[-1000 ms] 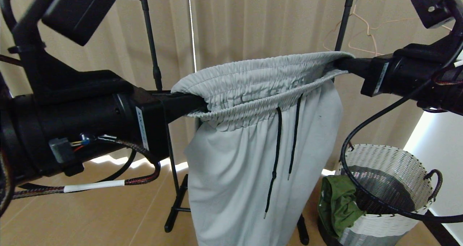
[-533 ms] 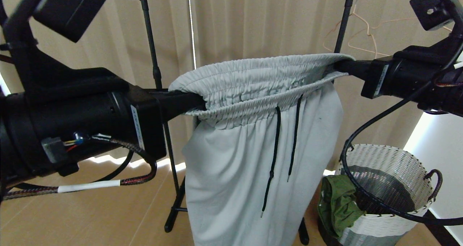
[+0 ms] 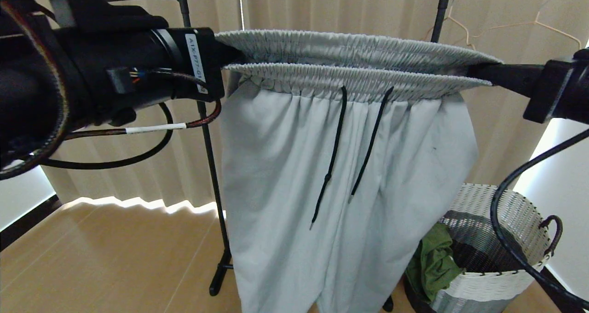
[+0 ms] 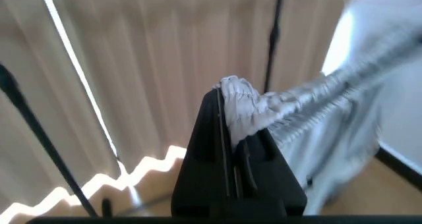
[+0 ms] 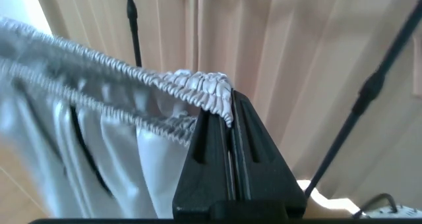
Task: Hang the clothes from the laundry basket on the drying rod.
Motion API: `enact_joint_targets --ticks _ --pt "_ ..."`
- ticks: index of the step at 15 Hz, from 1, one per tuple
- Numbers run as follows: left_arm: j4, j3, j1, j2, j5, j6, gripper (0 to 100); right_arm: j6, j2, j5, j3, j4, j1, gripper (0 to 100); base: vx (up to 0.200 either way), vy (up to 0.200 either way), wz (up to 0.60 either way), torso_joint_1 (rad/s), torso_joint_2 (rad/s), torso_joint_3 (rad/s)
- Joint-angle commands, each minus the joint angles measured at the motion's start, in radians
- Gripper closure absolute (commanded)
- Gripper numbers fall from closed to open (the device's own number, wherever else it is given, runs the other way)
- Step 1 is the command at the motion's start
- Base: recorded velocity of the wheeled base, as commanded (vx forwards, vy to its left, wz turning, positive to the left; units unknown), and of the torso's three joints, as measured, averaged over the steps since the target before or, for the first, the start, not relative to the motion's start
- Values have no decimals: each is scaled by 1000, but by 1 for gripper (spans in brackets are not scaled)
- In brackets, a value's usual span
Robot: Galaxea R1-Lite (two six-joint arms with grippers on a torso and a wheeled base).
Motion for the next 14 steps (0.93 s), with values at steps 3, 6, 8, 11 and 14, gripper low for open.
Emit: enact_joint_targets --ticks 3,6,8,11,14 --pt "0 60 3 40 58 0 100 -1 -55 1 72 -1 1 100 0 0 0 0 0 0" --pt "-2 39 12 48 98 1 100 -1 -55 -2 63 -1 1 100 0 0 0 0 0 0" --pt "-6 35 12 51 98 12 100 -1 -55 -3 64 1 1 100 0 0 0 0 0 0" --pt "-9 2 12 60 98 63 100 -3 -42 -7 -2 21 1 100 0 0 0 0 0 0" --pt "-9 -11 23 82 101 72 100 -3 -46 -7 30 21 1 100 0 0 0 0 0 0"
